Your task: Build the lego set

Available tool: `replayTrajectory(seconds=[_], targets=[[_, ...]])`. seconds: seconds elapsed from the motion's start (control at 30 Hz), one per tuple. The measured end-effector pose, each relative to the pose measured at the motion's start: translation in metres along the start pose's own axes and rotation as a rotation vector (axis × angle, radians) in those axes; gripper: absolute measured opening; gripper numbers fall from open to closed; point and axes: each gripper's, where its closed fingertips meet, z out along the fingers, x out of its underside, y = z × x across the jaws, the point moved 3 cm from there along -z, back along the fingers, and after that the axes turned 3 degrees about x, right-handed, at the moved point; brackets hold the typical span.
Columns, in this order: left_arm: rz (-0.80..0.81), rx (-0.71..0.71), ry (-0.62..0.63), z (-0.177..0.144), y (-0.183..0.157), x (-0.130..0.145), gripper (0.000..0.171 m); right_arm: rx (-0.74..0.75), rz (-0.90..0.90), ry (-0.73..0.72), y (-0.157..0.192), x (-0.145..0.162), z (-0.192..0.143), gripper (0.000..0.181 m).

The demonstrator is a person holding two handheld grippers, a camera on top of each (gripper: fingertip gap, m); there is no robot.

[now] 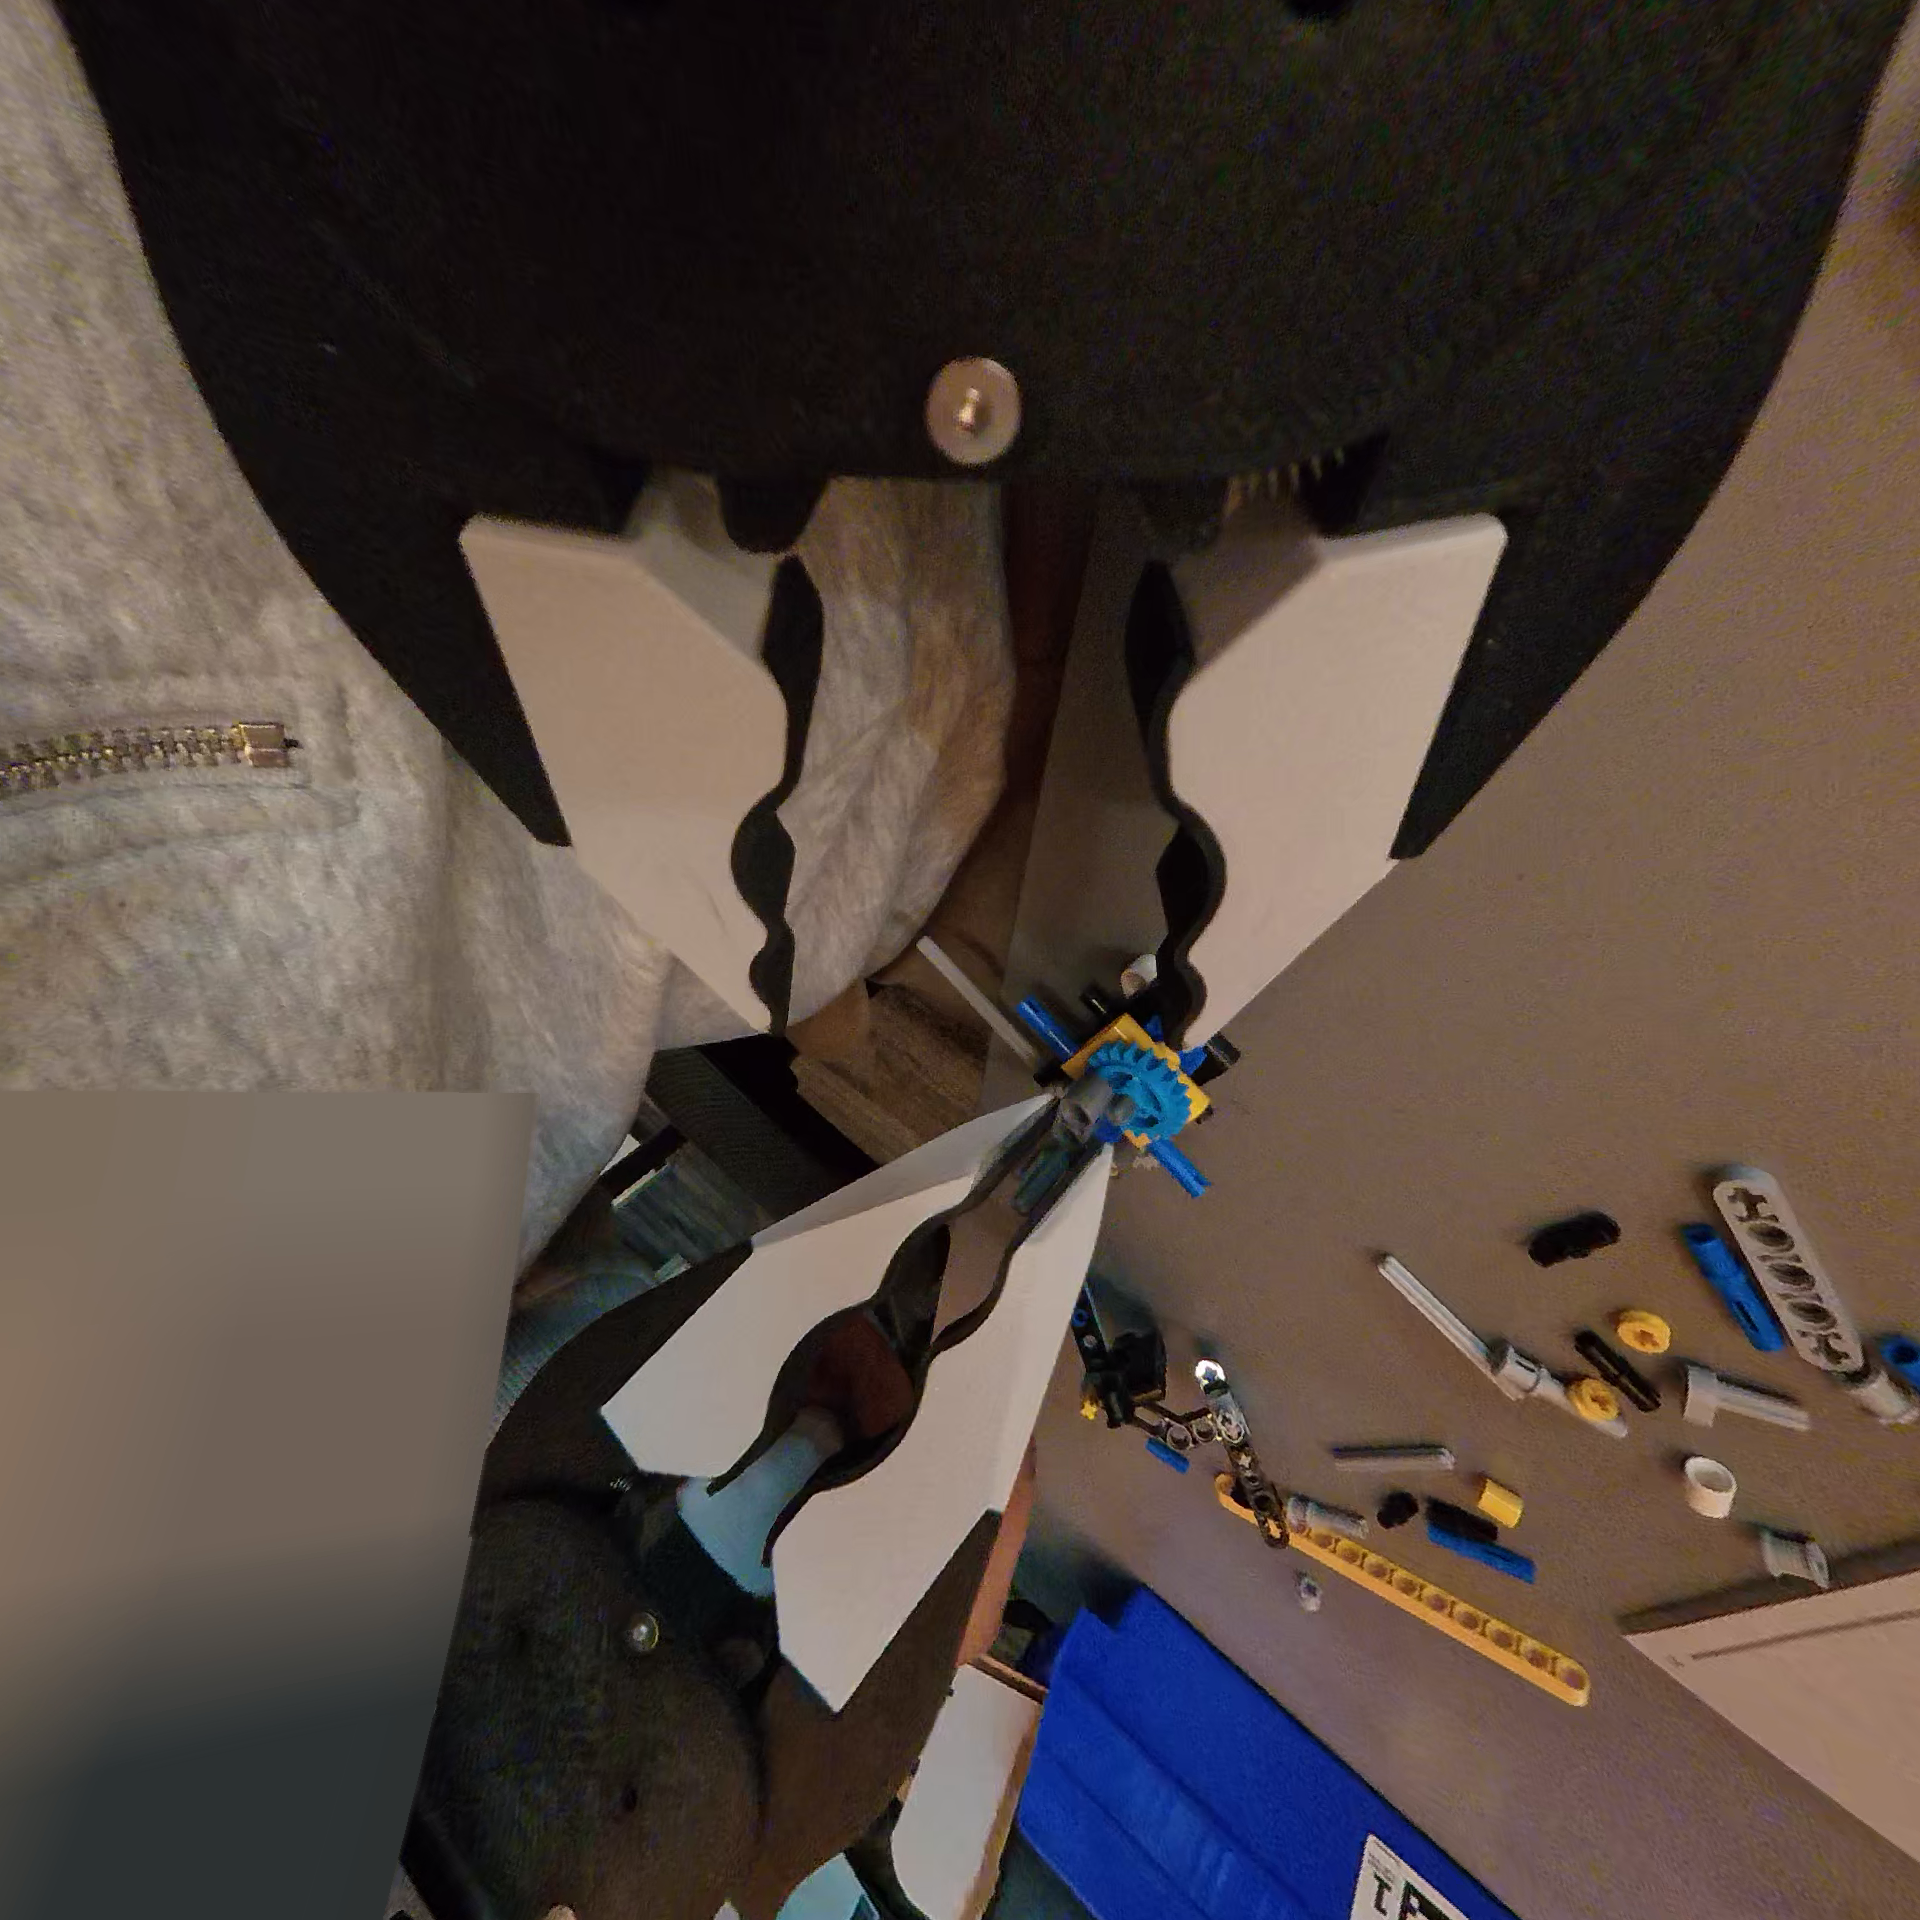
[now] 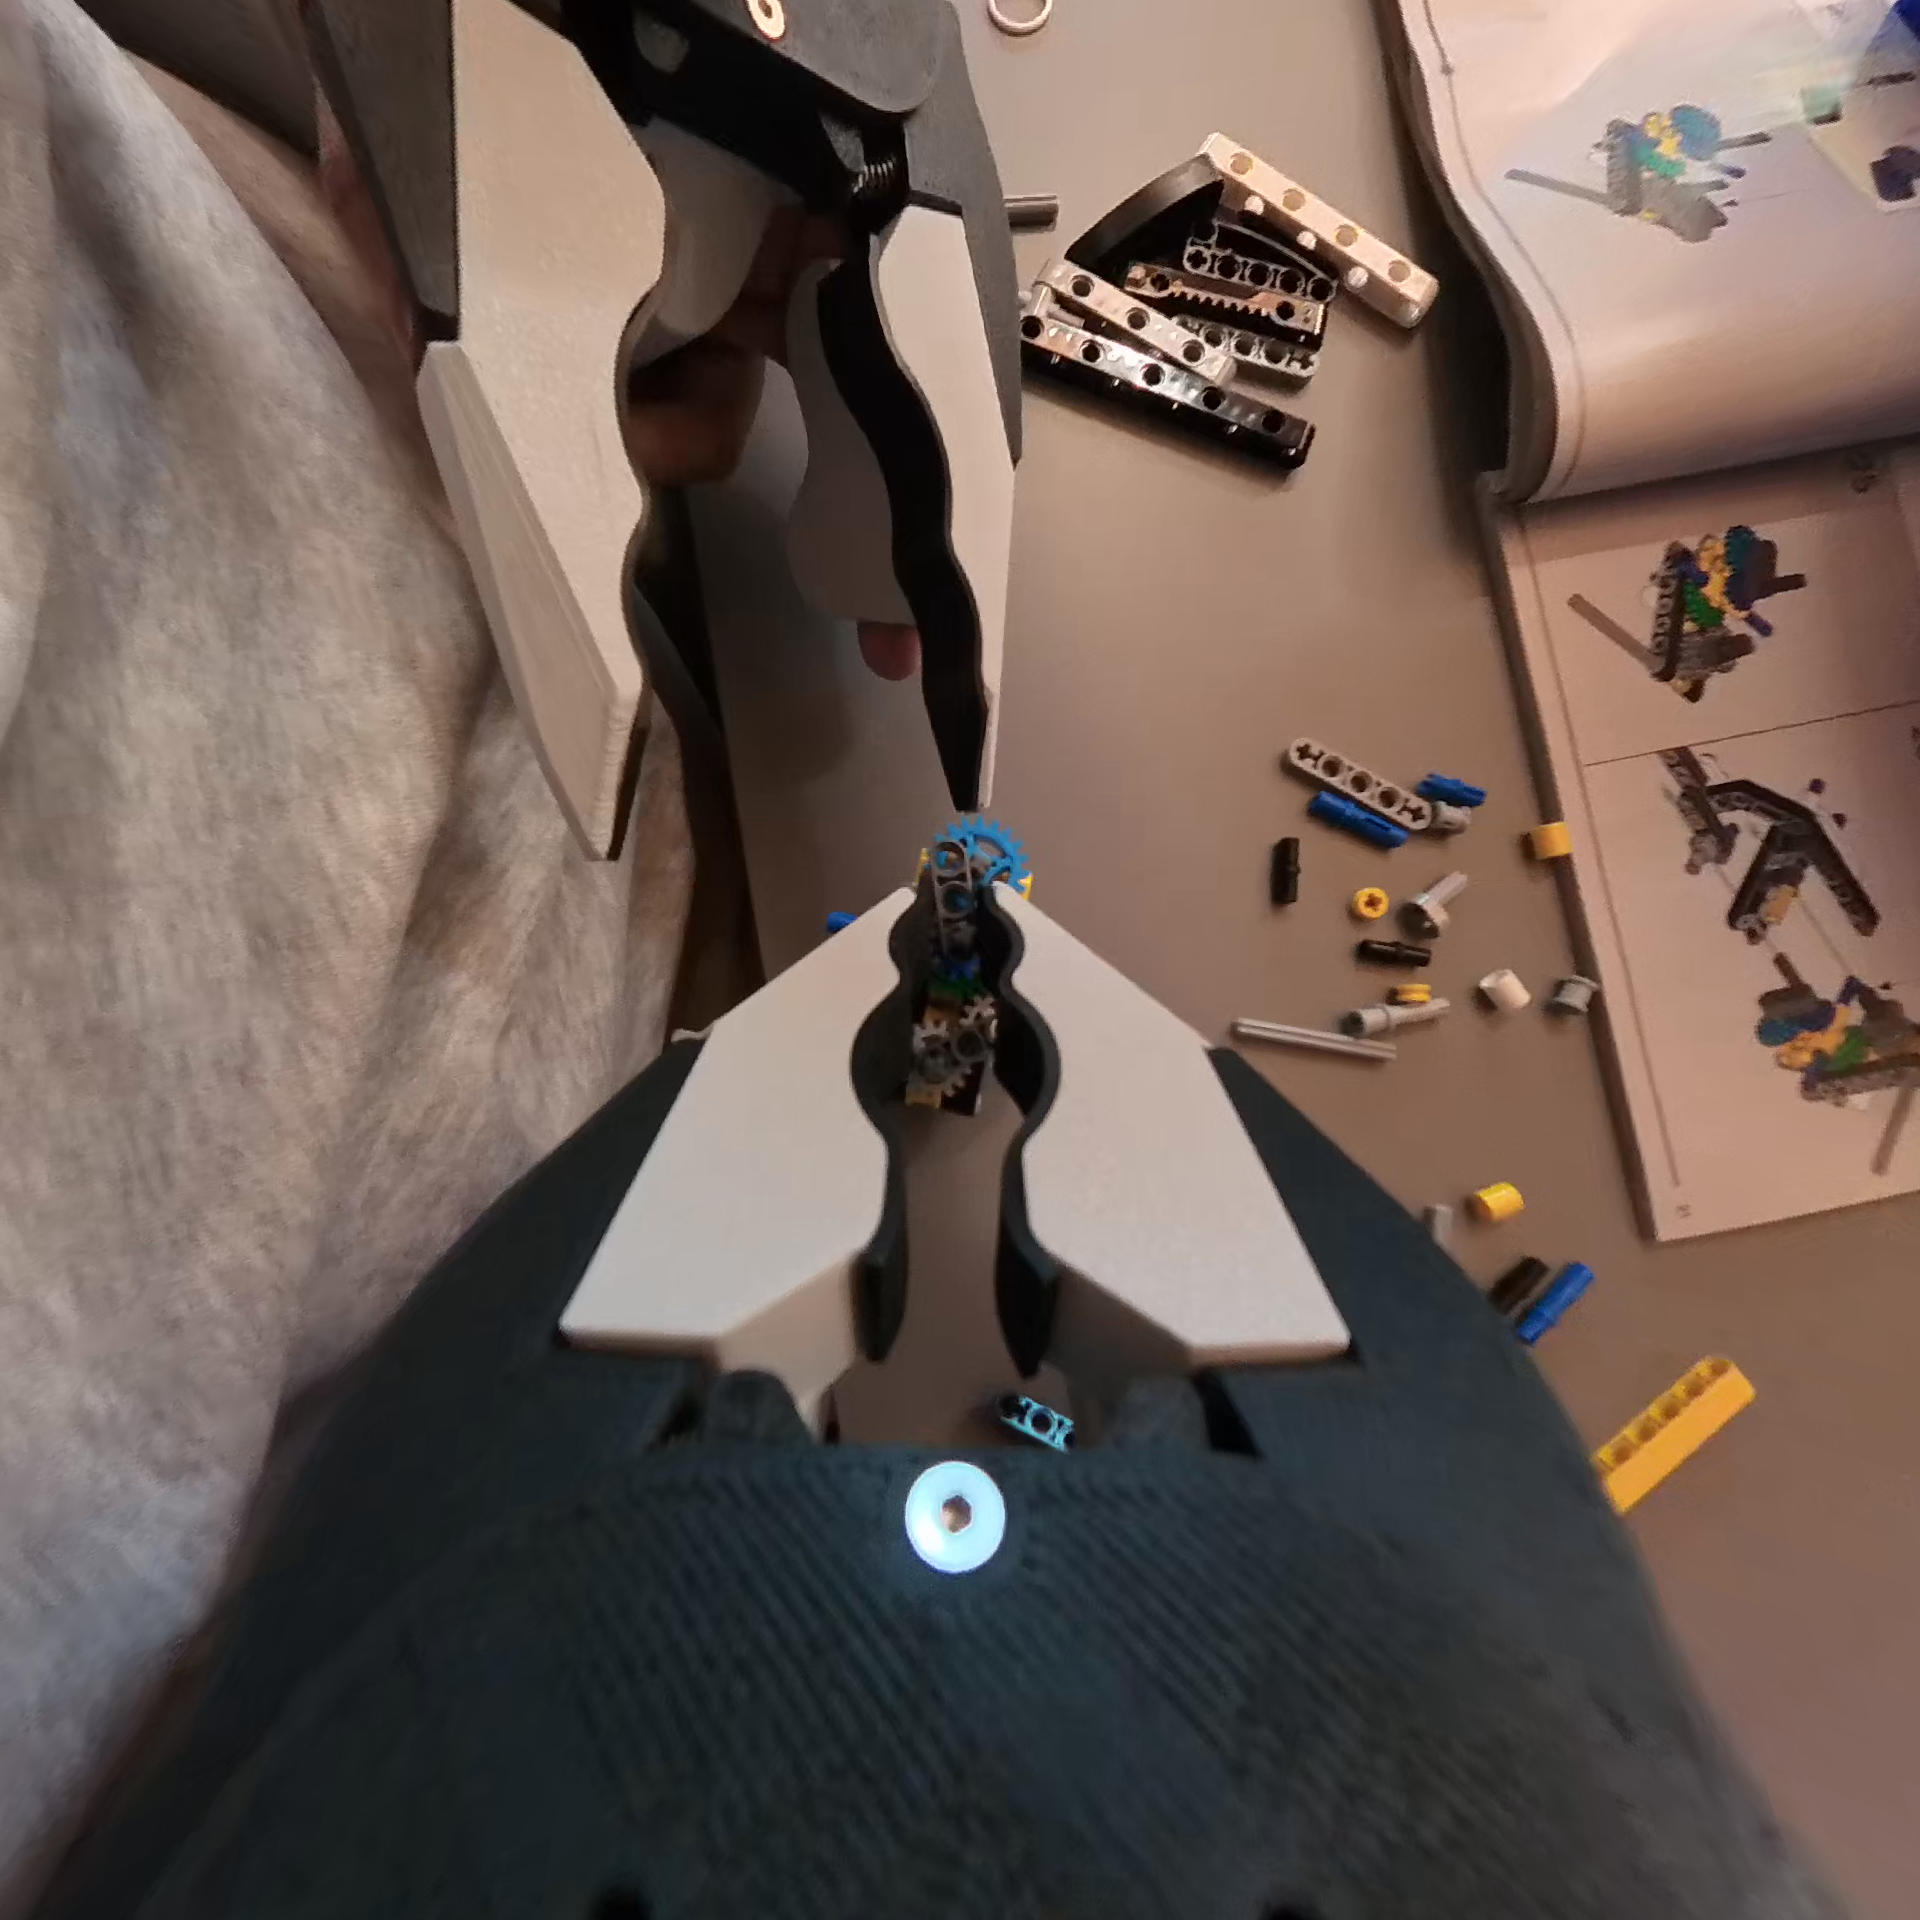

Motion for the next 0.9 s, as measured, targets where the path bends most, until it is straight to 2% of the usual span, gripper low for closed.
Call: replayTrajectory(seconds=[0.4,0.6,0.9], targets=[[0.012,-0.001,0.001,0.002,-0.001,0.000,0.070,0.037,0.033,-0.004,-0.001,0.000,-0.007,0.006],[0.004,0.006,-0.052,0.008,-0.003,-0.006,0.079,0.043,0.039,0.012,-0.001,0.001,-0.006,0.006],[0.016,0.012,-0.042,0.010,-0.006,-0.005,0.077,0.088,0.065,0.025,-0.005,0.004,-0.009,0.006]])
